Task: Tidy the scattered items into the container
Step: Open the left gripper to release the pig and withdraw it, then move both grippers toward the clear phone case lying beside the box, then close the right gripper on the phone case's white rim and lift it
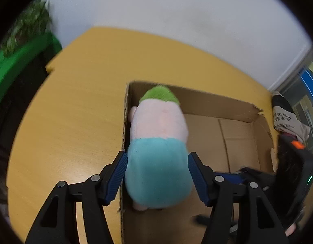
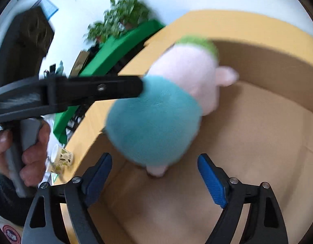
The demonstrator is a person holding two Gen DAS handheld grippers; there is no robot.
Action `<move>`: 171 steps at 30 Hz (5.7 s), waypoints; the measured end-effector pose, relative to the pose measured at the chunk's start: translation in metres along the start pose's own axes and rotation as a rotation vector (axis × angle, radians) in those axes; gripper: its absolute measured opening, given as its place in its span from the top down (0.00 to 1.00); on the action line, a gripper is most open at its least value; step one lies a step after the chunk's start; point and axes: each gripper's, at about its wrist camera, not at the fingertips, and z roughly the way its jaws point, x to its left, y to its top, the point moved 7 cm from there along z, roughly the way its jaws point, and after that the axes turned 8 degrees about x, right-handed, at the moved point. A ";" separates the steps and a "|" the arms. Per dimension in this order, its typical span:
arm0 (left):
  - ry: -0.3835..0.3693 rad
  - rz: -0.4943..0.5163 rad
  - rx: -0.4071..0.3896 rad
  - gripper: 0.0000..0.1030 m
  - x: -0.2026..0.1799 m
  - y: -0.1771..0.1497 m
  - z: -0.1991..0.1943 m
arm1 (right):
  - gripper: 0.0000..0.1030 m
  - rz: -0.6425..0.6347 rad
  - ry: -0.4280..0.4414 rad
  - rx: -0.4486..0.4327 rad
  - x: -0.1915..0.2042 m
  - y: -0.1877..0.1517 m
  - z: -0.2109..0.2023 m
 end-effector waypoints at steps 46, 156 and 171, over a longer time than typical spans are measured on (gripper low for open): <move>-0.026 0.082 -0.057 0.57 0.012 -0.237 -0.036 | 0.11 0.063 -0.270 -0.241 0.126 -0.208 -0.053; -0.343 0.244 0.218 0.53 -0.081 -0.261 0.043 | 0.00 0.170 -0.395 0.010 0.065 -0.247 -0.001; -0.267 0.271 0.190 0.55 -0.053 -0.271 0.030 | 0.00 0.140 -0.271 0.013 0.083 -0.234 0.033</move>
